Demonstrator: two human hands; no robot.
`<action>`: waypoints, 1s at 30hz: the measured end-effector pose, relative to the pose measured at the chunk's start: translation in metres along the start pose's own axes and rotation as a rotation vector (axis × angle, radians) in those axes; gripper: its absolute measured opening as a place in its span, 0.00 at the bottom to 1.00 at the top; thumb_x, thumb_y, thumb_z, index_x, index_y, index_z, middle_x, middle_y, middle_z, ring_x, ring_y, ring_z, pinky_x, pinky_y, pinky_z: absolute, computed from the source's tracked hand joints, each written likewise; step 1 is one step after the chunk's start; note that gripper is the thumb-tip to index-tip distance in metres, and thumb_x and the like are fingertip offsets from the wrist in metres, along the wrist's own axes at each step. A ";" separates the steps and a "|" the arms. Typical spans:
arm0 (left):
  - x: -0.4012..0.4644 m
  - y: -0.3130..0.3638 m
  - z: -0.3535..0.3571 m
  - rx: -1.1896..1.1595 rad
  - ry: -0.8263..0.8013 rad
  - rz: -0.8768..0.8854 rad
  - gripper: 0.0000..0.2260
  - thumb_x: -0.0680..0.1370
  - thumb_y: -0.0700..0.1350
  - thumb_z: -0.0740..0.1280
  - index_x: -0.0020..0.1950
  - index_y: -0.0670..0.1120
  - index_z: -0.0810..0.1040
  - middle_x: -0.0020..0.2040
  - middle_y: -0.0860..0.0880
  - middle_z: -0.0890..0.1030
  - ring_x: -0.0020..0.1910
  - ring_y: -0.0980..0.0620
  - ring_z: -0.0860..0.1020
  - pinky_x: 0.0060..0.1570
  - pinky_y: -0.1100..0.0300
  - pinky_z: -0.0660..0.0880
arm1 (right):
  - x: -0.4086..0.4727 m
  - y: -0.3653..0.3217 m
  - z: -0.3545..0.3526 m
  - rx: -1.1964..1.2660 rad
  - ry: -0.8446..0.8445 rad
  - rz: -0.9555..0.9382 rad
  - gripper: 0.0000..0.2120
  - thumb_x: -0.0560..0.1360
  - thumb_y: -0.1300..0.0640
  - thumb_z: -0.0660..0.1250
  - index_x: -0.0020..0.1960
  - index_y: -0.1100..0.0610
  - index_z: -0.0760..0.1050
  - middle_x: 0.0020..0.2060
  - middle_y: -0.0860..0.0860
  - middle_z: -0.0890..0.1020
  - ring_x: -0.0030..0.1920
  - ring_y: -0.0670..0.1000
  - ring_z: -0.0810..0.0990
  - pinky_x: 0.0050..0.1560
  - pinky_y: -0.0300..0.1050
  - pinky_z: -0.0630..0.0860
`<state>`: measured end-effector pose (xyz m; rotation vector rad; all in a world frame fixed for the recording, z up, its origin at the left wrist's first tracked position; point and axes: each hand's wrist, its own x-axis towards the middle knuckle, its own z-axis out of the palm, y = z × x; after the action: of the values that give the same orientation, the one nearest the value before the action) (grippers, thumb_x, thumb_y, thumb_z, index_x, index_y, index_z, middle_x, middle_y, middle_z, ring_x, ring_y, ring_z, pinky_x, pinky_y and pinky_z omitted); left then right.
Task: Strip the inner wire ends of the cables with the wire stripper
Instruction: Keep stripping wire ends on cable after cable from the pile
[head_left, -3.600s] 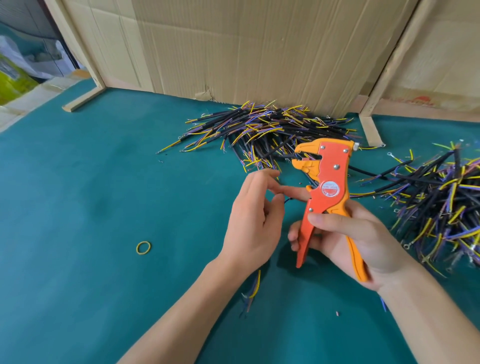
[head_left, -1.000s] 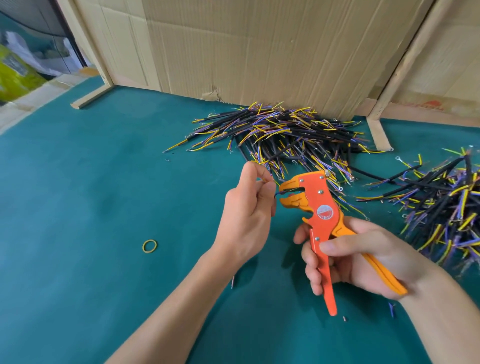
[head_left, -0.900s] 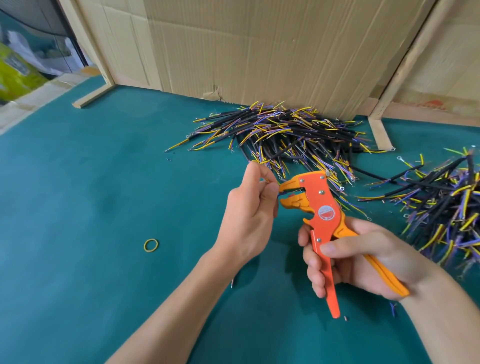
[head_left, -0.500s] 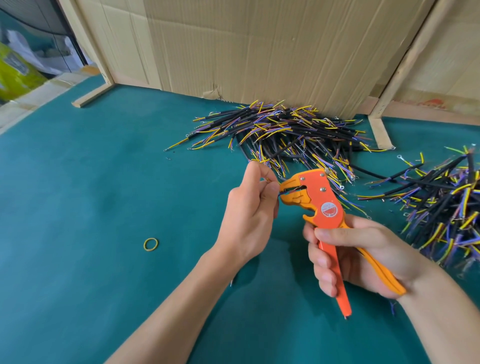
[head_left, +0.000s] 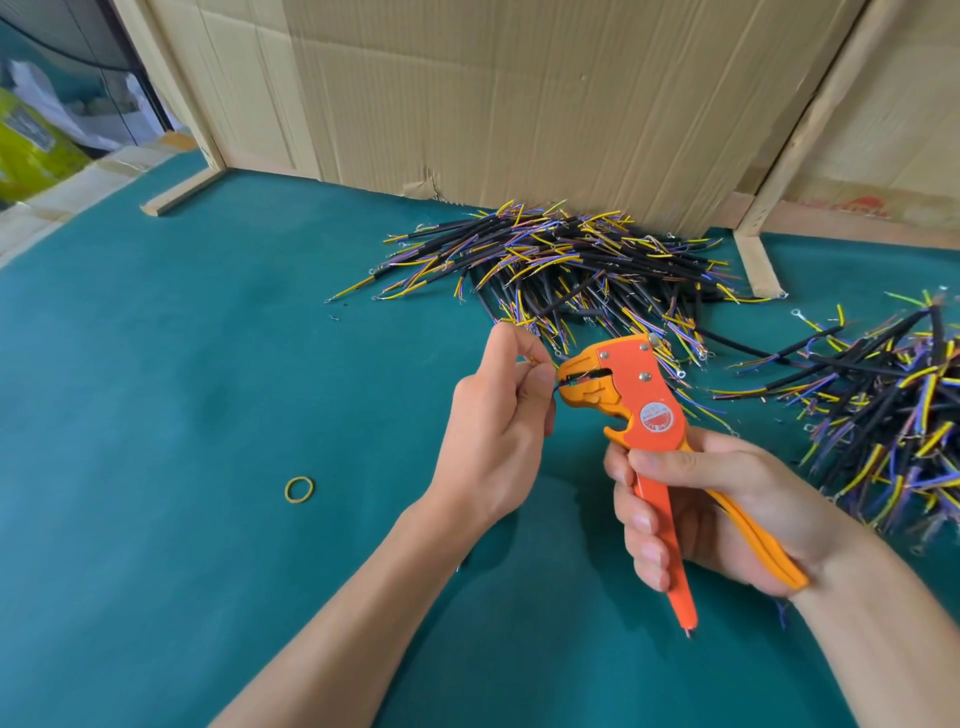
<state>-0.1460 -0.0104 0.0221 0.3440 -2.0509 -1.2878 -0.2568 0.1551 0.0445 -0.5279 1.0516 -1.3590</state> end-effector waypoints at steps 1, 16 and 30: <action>0.000 0.000 0.000 -0.002 0.001 0.001 0.04 0.83 0.40 0.57 0.49 0.47 0.67 0.31 0.47 0.77 0.30 0.55 0.68 0.32 0.67 0.66 | 0.000 0.000 0.000 -0.002 -0.004 0.001 0.18 0.69 0.54 0.80 0.49 0.62 0.76 0.35 0.61 0.74 0.31 0.59 0.76 0.34 0.55 0.77; 0.000 0.000 -0.001 0.017 0.008 0.020 0.05 0.84 0.38 0.57 0.50 0.46 0.67 0.31 0.47 0.76 0.29 0.56 0.67 0.31 0.70 0.64 | 0.002 0.002 0.002 -0.008 0.026 0.003 0.17 0.68 0.53 0.80 0.46 0.61 0.76 0.33 0.60 0.73 0.29 0.58 0.75 0.32 0.52 0.76; 0.001 -0.002 -0.001 0.060 -0.005 0.034 0.06 0.84 0.39 0.57 0.49 0.48 0.66 0.32 0.47 0.76 0.28 0.55 0.67 0.31 0.68 0.64 | 0.002 0.002 0.004 0.034 0.036 0.017 0.14 0.70 0.54 0.78 0.45 0.62 0.77 0.32 0.59 0.73 0.27 0.57 0.74 0.30 0.51 0.75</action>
<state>-0.1464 -0.0125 0.0208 0.3321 -2.0947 -1.2099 -0.2524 0.1528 0.0443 -0.4698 1.0585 -1.3732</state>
